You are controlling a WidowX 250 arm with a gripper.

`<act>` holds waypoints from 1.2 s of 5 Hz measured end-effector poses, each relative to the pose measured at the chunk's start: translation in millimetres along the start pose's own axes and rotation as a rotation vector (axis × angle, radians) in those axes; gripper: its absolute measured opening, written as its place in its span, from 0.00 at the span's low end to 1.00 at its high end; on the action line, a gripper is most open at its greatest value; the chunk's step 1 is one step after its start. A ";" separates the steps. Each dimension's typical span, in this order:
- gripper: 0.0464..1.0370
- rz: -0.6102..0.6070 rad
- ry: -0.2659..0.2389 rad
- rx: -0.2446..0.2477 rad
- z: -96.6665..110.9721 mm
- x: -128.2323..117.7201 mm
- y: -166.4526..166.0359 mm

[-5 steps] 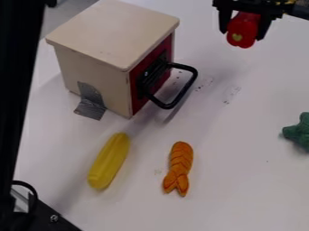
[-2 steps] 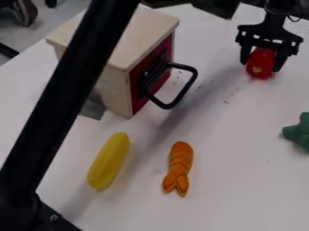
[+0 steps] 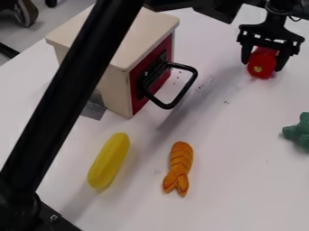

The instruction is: Put the red object to the right side of the table

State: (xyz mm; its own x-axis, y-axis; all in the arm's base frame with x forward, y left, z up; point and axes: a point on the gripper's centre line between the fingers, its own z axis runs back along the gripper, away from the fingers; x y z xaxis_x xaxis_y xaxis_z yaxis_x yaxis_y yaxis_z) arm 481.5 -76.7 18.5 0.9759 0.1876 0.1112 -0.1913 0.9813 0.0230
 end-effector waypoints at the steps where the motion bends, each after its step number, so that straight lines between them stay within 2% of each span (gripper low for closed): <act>1: 0.95 -0.009 0.021 -0.011 4.0 -4.7 -0.9; 3: 0.95 -0.009 -0.045 -0.053 72.6 -6.7 1.7; 4: 0.95 -0.013 -0.047 -0.060 88.5 -15.4 5.1; 5: 0.95 -0.029 -0.005 -0.038 75.6 -26.0 9.3; 6: 0.95 -0.037 0.001 -0.028 67.0 -29.2 11.2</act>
State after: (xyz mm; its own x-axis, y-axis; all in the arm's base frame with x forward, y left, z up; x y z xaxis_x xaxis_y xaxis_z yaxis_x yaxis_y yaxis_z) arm 443.8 -74.1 82.1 0.9824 0.1512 0.1101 -0.1521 0.9884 -0.0004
